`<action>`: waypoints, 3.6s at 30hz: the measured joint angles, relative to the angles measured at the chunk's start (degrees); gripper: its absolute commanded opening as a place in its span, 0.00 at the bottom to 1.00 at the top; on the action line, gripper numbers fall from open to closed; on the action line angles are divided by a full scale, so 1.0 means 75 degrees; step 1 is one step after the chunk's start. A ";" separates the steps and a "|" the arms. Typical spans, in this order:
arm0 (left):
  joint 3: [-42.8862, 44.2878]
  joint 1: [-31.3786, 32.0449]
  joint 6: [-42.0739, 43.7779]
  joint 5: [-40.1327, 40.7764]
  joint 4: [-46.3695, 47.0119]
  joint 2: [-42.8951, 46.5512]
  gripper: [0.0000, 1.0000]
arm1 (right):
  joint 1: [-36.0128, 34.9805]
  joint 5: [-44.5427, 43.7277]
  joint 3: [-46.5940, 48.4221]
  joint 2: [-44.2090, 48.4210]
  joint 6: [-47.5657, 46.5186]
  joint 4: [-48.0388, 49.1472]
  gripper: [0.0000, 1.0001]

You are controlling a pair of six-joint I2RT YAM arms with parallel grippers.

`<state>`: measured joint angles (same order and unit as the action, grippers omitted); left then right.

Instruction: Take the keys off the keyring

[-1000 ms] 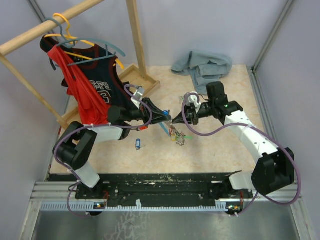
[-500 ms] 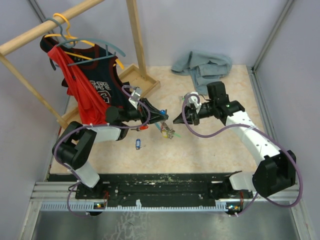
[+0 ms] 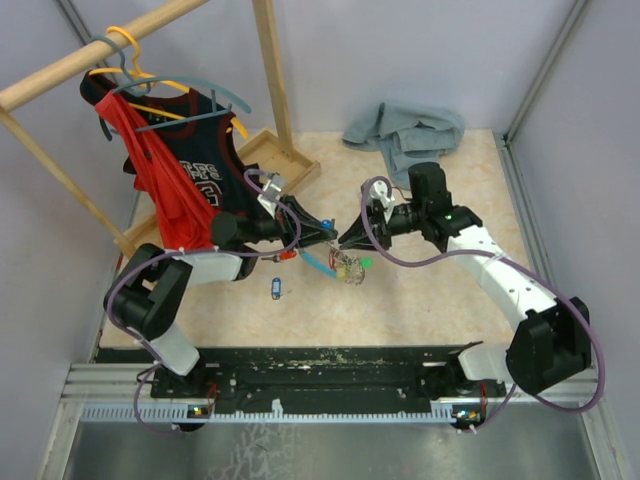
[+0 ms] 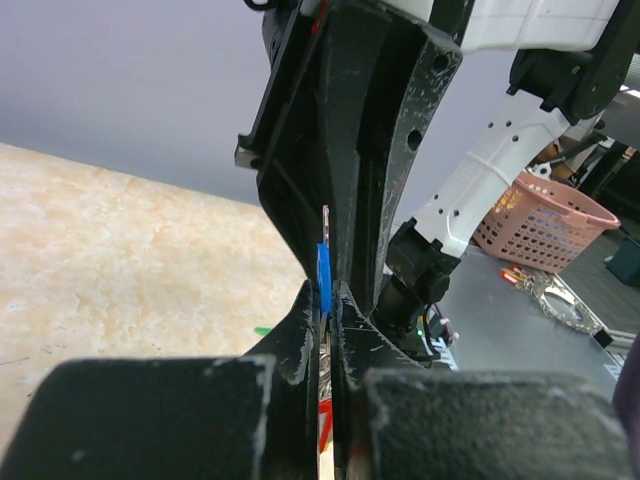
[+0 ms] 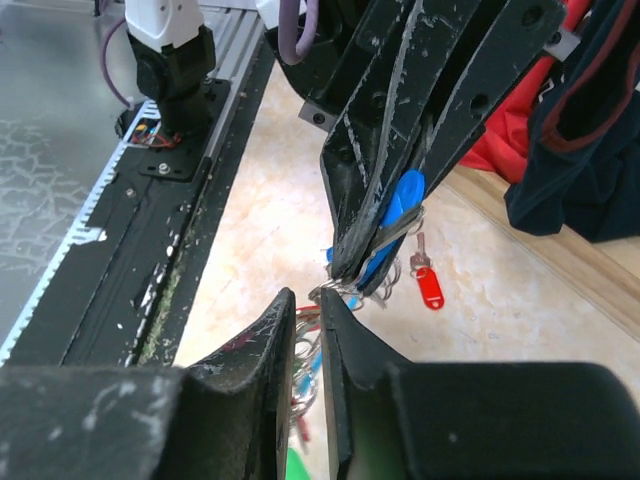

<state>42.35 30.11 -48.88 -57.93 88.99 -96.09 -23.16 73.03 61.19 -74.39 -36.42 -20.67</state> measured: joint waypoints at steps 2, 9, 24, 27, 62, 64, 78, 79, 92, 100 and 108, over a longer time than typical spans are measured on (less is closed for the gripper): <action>-0.0006 0.0003 -0.0012 0.0128 -0.0003 0.0064 0.00 | 0.0000 -0.0017 -0.0122 -0.0003 0.0606 0.0460 0.21; -0.0376 0.0029 0.0382 0.1070 0.0000 0.0705 0.00 | 0.0000 -0.0172 -0.0219 -0.0006 0.2049 0.1364 0.27; -0.0697 0.0778 0.2378 0.3279 -0.1521 0.1775 0.00 | -0.0015 -0.0906 -0.0198 -0.0006 0.3002 0.1524 0.35; -0.0697 0.0790 0.2468 0.3456 -0.1769 0.1775 0.00 | -0.0015 -0.1052 -0.0181 -0.0006 0.3016 0.1489 0.35; -0.0627 0.0831 0.2194 0.2597 -0.1291 0.1411 0.00 | 0.0102 -0.1096 0.0341 0.0055 0.1268 0.0437 0.21; -0.0627 0.0831 0.2192 0.2600 -0.1291 0.1411 0.00 | 0.0090 -0.1099 0.0341 0.0055 0.1314 0.0452 0.21; -0.0627 0.0831 0.2203 0.2605 -0.1253 0.1411 0.00 | -0.0009 -0.1061 0.0338 0.0052 0.1600 0.0562 0.00; -0.0627 0.0831 0.2200 0.2605 -0.1233 0.1411 0.00 | -0.0009 -0.1037 0.0338 0.0052 0.1606 0.0565 0.00; -0.1026 0.0615 0.2197 0.2611 -0.0863 0.1486 0.00 | -0.0006 -0.0973 0.0338 0.0055 0.1603 0.0341 0.00; -0.1311 0.0516 0.2197 0.2754 -0.0743 0.1507 0.00 | 0.0003 -0.1279 0.0338 0.0055 0.1807 0.0309 0.00; -0.1361 0.0484 0.2174 0.2853 -0.0664 0.1504 0.00 | 0.0003 -0.1466 0.0338 0.0055 0.2031 0.0466 0.00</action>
<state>32.14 33.74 -32.58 -36.53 84.01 -84.82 -23.14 62.04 63.72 -73.97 -21.19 -17.17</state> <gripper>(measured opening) 0.025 0.005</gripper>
